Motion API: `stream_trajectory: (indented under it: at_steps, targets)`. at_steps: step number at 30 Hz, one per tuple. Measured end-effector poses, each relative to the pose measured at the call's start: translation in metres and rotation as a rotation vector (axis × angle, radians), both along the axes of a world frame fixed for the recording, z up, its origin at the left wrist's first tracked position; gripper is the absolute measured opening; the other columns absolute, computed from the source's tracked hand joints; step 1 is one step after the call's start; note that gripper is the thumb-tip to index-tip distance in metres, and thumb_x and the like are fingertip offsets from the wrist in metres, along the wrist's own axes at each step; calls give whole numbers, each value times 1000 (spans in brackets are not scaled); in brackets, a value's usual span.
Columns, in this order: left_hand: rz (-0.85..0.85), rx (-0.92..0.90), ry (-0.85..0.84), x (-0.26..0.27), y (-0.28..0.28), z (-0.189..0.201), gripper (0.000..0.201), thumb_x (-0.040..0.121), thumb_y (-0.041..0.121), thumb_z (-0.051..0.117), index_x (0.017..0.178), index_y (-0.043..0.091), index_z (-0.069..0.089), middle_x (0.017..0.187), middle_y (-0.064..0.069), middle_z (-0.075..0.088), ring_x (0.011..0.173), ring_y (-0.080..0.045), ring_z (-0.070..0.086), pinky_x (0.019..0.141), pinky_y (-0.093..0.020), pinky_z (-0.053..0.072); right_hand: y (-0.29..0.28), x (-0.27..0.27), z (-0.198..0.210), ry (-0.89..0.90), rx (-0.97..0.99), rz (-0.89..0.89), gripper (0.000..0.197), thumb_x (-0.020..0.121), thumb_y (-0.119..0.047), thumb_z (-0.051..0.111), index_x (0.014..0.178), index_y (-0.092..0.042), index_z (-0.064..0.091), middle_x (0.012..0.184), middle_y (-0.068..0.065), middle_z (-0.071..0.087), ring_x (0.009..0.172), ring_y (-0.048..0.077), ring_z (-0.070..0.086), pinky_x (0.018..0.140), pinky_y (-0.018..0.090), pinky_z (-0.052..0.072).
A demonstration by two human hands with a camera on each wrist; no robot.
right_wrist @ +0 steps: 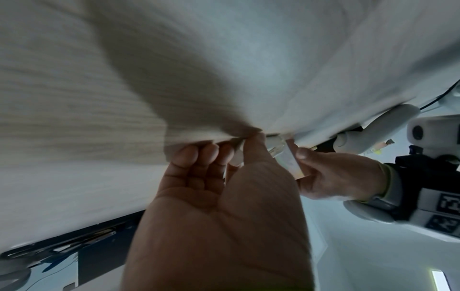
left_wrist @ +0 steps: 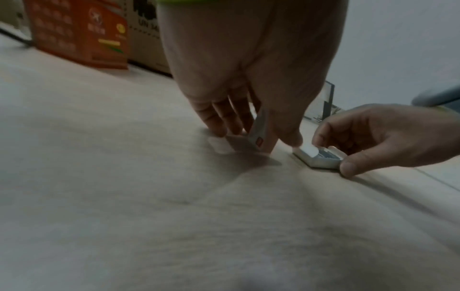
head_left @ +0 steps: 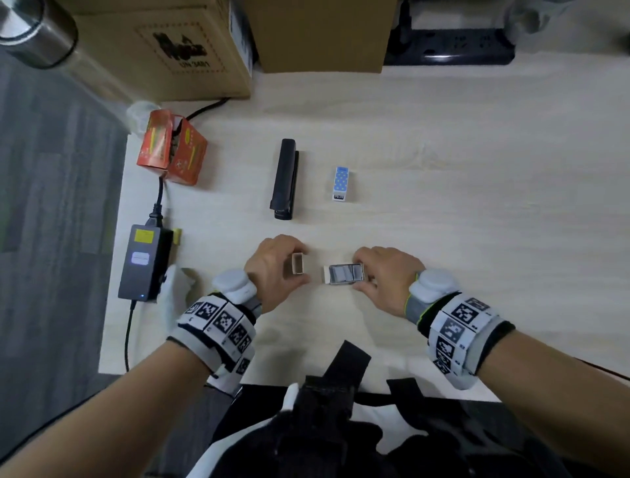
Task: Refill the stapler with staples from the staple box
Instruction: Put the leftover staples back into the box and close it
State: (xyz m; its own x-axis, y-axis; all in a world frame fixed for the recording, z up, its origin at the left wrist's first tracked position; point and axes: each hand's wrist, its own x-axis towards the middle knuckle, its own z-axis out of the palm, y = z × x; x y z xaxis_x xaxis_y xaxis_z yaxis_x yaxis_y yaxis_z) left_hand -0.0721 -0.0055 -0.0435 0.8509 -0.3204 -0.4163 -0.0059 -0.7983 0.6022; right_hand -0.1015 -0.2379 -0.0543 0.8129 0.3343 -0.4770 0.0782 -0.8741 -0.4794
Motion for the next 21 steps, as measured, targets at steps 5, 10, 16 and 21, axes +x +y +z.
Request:
stream_trajectory:
  at_steps: [5,10,16,21]
  targets:
    - [-32,16,-47,5,-2,1,34,72,28,79,101,20,62,94,5,60,88,-20,57,77,-36,48,-4,-1,1,-34,90,-102,30,85,-35,61,109,-21,51,92,-2,60,83,22,55,68,31,43]
    - [-142,136,0,10,-7,1,46,76,40,73,119,30,60,107,2,56,99,-21,53,80,-30,43,-8,1,9,-53,228,-286,26,80,-28,67,104,-23,57,69,-16,49,68,16,52,67,29,45]
    - [-144,112,12,7,-19,7,49,76,42,73,122,33,58,105,6,52,88,-20,57,75,-28,41,-6,-1,14,-116,297,-284,27,77,-24,71,102,-21,60,76,-11,57,67,15,54,67,29,46]
    - [-168,135,20,4,-22,9,51,78,46,70,125,33,56,104,7,50,87,-19,56,75,-25,37,-4,-4,12,-135,226,-237,24,78,-23,68,101,-20,60,72,-14,53,68,14,50,66,27,42]
